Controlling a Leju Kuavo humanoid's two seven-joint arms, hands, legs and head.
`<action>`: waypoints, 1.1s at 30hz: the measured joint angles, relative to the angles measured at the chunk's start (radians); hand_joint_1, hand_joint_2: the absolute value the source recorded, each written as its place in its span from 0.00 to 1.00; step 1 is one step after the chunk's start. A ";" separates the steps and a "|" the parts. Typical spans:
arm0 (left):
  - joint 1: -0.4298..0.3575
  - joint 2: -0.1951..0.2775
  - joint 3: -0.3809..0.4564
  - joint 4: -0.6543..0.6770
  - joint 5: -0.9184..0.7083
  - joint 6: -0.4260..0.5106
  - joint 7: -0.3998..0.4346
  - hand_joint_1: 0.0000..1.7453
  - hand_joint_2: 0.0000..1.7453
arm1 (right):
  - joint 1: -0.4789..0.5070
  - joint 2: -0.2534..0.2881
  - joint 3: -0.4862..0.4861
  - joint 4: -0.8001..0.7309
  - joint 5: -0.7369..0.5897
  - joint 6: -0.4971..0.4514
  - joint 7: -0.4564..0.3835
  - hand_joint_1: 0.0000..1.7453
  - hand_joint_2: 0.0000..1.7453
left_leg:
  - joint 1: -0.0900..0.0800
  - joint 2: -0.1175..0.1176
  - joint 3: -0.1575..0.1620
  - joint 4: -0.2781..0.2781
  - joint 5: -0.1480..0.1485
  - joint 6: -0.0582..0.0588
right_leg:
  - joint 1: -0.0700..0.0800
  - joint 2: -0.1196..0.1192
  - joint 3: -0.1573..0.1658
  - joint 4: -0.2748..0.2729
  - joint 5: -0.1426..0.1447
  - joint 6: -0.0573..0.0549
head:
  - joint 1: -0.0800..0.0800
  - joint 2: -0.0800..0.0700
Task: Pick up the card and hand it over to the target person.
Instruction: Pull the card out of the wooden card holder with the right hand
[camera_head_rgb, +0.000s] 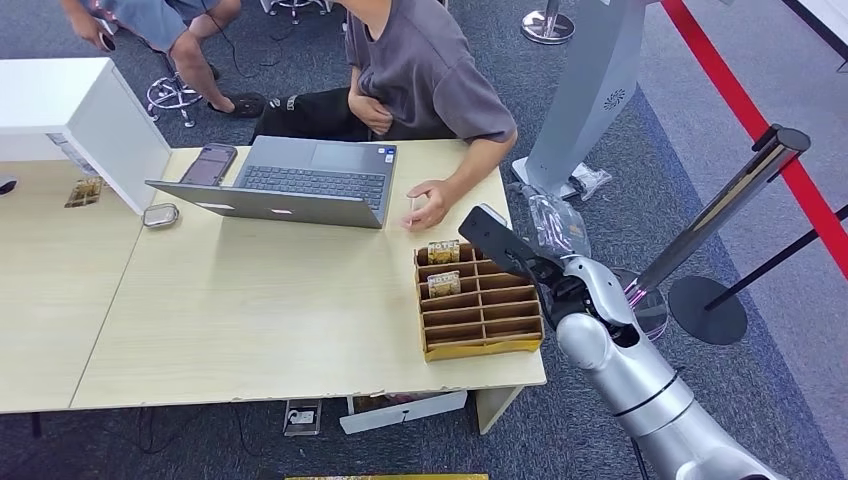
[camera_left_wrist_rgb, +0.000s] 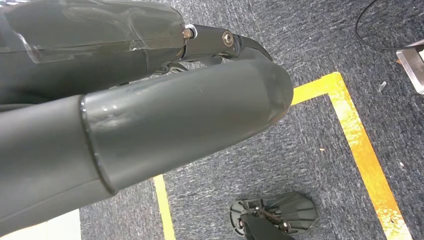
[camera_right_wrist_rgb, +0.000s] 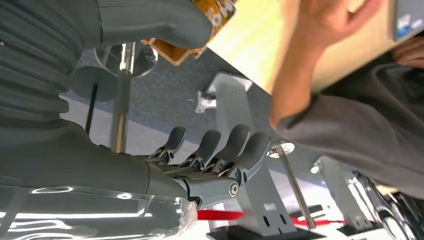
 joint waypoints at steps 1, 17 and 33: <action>0.000 0.000 0.000 0.000 0.000 0.000 0.000 0.00 0.00 | -0.001 -0.001 0.001 0.003 0.000 0.002 0.001 0.37 1.00 | 0.000 0.000 0.000 0.000 0.000 0.000 | 0.000 0.000 0.000 0.000 0.000 0.000 | 0.000 0.000; -0.003 -0.005 0.008 0.000 0.001 0.003 -0.001 0.00 0.00 | 0.001 -0.013 0.000 -0.017 0.012 0.007 0.014 0.46 1.00 | 0.000 -0.001 -0.001 0.000 0.000 0.000 | 0.000 -0.001 -0.001 0.000 0.000 0.000 | 0.000 0.000; -0.002 -0.012 0.011 0.000 0.002 0.006 0.000 0.00 0.00 | 0.000 0.001 0.010 -0.021 0.011 0.027 0.025 0.50 1.00 | 0.000 -0.001 -0.002 0.001 0.000 0.000 | 0.000 -0.001 -0.001 0.001 -0.001 0.000 | 0.000 0.000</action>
